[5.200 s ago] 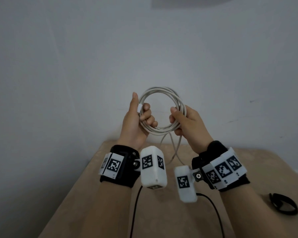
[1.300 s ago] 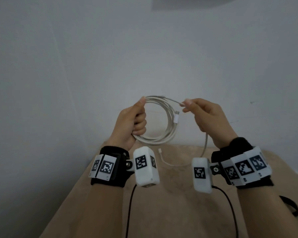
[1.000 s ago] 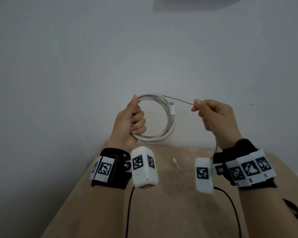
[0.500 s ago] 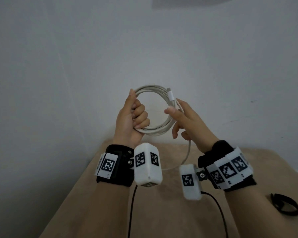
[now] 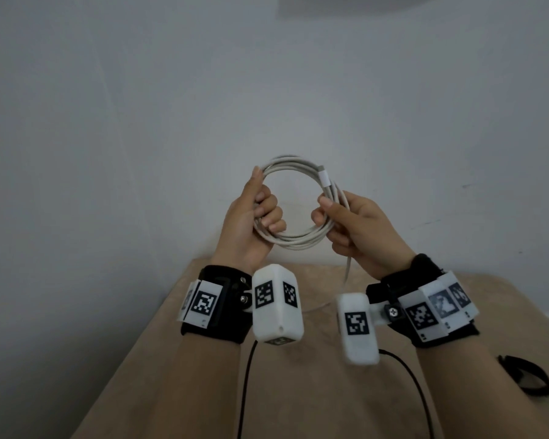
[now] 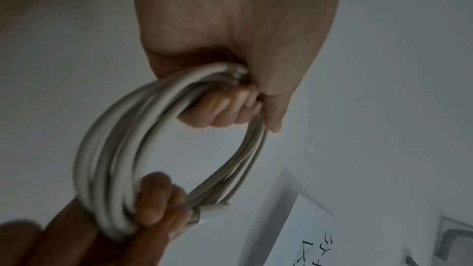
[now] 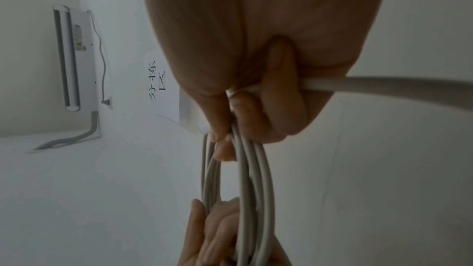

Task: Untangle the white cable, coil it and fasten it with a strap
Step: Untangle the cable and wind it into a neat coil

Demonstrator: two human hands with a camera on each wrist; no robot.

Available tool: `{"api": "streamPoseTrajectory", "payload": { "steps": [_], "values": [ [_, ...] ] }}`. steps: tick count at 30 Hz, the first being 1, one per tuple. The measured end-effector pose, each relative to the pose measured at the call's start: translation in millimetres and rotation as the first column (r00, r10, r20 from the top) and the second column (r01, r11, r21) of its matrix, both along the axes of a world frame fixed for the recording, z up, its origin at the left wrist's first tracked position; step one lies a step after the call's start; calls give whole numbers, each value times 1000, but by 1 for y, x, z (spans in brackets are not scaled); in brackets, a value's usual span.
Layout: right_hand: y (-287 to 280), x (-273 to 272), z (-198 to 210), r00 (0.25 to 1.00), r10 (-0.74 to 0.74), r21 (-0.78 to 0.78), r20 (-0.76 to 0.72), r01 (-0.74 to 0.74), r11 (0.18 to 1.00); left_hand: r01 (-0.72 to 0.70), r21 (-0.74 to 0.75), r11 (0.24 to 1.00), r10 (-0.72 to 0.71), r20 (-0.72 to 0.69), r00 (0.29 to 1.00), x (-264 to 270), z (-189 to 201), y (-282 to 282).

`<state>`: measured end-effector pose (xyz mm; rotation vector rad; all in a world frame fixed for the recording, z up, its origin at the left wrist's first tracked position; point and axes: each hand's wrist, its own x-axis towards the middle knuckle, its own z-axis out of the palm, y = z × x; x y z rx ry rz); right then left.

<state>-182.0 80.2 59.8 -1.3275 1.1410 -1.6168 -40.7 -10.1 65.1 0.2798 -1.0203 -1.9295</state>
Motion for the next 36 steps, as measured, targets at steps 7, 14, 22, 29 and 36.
{"api": "streamPoseTrajectory", "payload": {
  "steps": [7, 14, 22, 29, 36],
  "values": [
    [5, -10, 2, 935, -94, 56, -343, 120, 991, 40, -272, 961, 58, 343, 938, 15, -11, -6],
    [12, -11, 6, 821, -27, 63, -571, 77, 995, 242, -383, 892, 17, 561, 828, 22, -11, -1],
    [9, -13, -1, 709, 71, 133, -702, 33, 991, 393, -494, 776, 145, 745, 651, 16, -8, 8],
    [8, -13, -2, 682, 94, 158, -725, 32, 987, 398, -438, 806, 133, 790, 599, 10, -10, 10],
    [10, -11, 1, 713, 42, 121, -700, 61, 991, 389, -413, 823, 69, 753, 655, 10, -9, 12]
  ]
}}
